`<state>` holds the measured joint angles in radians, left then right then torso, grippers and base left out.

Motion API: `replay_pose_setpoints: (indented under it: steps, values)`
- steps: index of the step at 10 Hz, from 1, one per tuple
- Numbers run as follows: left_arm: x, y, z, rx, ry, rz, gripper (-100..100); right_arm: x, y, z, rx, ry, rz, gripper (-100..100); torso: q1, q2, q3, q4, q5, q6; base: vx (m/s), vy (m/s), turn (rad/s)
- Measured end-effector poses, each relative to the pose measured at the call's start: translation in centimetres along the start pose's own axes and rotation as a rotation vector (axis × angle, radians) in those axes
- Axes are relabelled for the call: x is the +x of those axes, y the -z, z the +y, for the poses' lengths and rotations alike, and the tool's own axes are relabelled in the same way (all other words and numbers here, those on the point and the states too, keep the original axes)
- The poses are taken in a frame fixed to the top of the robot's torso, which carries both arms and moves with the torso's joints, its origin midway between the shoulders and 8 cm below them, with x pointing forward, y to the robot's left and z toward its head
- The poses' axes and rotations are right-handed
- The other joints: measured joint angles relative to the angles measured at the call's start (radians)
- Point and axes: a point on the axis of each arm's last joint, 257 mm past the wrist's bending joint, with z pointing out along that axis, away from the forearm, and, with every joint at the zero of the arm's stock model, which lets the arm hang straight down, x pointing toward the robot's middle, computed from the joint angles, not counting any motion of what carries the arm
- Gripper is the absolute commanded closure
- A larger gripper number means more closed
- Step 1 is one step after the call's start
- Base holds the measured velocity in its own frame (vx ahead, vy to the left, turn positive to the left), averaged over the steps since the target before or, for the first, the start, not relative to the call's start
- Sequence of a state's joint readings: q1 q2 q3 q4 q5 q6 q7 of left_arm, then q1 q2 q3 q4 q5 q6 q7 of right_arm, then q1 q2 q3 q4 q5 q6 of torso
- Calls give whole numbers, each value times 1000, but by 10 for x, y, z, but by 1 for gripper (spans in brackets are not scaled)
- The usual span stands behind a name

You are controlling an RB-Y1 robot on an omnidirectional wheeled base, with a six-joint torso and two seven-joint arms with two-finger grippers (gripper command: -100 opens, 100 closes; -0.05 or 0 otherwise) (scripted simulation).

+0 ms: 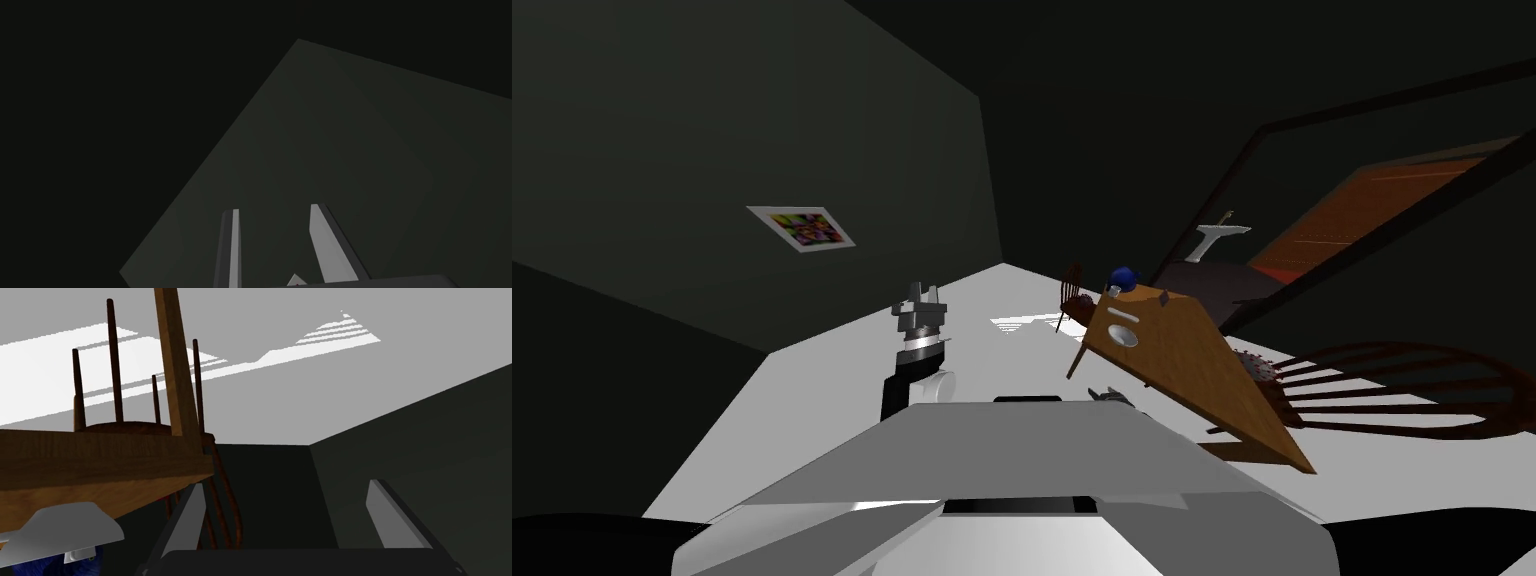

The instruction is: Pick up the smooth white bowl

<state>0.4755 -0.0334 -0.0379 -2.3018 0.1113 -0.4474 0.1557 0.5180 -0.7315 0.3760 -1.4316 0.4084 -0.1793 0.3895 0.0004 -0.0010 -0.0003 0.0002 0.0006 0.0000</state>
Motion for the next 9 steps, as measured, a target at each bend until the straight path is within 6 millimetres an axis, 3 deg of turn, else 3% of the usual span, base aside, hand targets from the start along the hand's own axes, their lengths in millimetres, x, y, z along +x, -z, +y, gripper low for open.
replay_pose_setpoints:
  steps: [2, 4, 7, 9]
  values:
    - [0, 0, 0, 0, 0, 0, 0, 12, -2, -17, 25, 36, 30, -100, -1, 0, 0, 0, 0, 1, 25, 15, 91]
    - [0, 0, 0, 0, 0, 0, 0, 33, 8, -41, 66, 106, 88, -100, -1, 0, 0, 0, 0, 1, 44, 25, 138]
    - [0, 0, 0, 0, 0, 0, 0, 57, 20, -87, 127, 227, 174, -100, -1, -2, -1, 0, 0, 0, 46, 13, 114]
    - [0, 0, 0, 0, 0, 0, 0, 68, 42, -123, 174, 300, 237, -100, 0, -1, -1, 0, 0, 0, 47, 20, 125]
